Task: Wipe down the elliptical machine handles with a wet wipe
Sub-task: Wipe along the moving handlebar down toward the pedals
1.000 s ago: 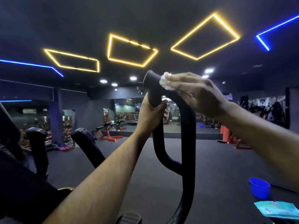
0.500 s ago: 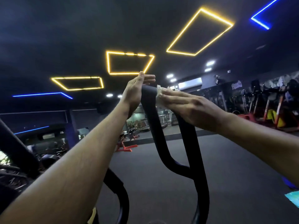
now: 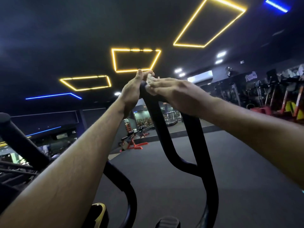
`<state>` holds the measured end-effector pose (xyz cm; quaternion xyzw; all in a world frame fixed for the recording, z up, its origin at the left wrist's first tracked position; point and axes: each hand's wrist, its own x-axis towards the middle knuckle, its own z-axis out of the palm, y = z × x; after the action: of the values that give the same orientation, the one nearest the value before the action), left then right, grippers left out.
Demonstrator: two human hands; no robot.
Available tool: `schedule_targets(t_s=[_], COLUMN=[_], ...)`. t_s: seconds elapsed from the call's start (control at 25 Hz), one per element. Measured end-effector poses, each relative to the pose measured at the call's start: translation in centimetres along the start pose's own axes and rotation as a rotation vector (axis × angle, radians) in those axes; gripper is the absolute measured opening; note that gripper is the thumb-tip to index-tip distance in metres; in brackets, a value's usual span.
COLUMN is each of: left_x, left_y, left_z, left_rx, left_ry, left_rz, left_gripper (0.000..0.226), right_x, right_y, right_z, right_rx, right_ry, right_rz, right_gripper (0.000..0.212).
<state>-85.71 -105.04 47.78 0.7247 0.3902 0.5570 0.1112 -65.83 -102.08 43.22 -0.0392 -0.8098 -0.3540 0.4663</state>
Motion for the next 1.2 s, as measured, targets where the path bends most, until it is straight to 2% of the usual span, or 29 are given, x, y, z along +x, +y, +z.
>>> schedule_targets(t_s=[0.2,0.32,0.52,0.76,0.92,1.08,1.2], left_x=[0.4,0.8,1.3,1.1,0.7,1.0,0.9], left_y=[0.2,0.0,0.2,0.0,0.0,-0.1,-1.0], left_z=[0.3,-0.2,-0.6,-0.4,-0.1,-0.4,-0.6], left_rx=[0.09,0.197,0.29,0.302,0.254,0.351,0.266], left_ry=[0.001,-0.038,-0.095,-0.059,-0.048,-0.04,-0.017], left_rz=[0.033,0.048,0.068,0.133,0.11,0.144,0.15], left_gripper=[0.052,0.053,0.054,0.052,0.051,0.048,0.045], right_x=[-6.1,-3.0,1.3,-5.0,-8.5,-4.9,-6.4], right_y=[-0.3,0.5,1.1,-0.7,-2.1,0.3,-0.4], right_z=[-2.5,-4.1,-2.1,-3.4,-3.9,-3.5,-1.0], right_rx=[-0.034,0.117,0.151,0.063,0.112,0.186,0.155], right_ry=[0.021,0.057,0.022,0.05,-0.015,0.16,0.246], right_rz=[0.045,0.158,0.261,0.316,0.306,0.366,0.387], right_gripper=[0.029,0.019,0.018,0.016,0.014,0.013,0.012])
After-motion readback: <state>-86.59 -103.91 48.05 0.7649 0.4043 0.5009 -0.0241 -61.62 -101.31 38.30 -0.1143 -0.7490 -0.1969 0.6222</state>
